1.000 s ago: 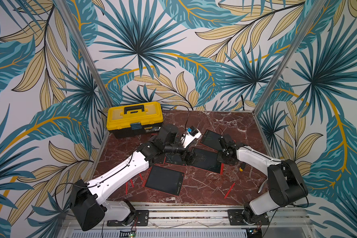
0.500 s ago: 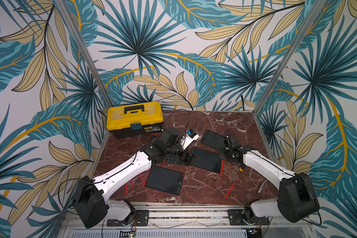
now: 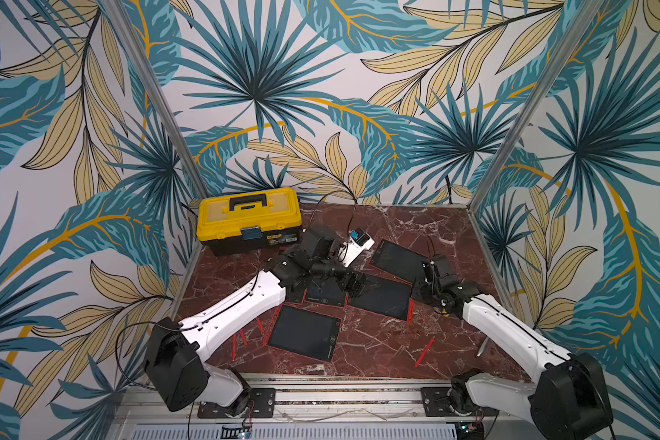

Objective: Place the stylus back onto the writing tablet
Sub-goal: Place the stylus on the writing tablet, then move the writing tablet to the center of the board.

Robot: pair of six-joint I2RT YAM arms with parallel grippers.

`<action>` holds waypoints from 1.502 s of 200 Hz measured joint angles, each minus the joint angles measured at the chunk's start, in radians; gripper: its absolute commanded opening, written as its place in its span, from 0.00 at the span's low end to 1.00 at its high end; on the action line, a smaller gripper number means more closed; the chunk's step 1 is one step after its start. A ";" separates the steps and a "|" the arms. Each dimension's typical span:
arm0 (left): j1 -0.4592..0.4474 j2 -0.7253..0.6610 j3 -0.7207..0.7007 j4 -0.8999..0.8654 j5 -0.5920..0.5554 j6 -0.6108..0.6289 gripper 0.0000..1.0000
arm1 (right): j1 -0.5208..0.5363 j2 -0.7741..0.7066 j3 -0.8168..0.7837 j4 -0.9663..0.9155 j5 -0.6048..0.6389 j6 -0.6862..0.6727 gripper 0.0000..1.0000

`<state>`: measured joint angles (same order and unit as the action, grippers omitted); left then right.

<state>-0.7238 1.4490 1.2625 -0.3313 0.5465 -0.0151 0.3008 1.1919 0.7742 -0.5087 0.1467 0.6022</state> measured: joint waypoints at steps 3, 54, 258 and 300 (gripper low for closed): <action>0.000 0.004 0.005 0.000 0.002 0.001 1.00 | 0.000 -0.004 0.000 0.000 0.001 0.000 0.27; 0.004 0.018 0.021 0.001 0.021 0.009 1.00 | 0.000 -0.019 -0.013 -0.035 -0.002 0.008 0.30; 0.005 -0.004 0.021 -0.003 -0.019 0.052 1.00 | -0.092 0.156 0.034 -0.150 -0.039 0.054 0.35; 0.006 -0.004 0.021 -0.004 -0.020 0.053 1.00 | -0.206 0.347 0.198 -0.087 -0.058 -0.019 0.32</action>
<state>-0.7181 1.4448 1.2835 -0.3351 0.5266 0.0376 0.0944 1.5387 0.9726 -0.5957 0.0887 0.5835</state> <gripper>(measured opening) 0.995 0.320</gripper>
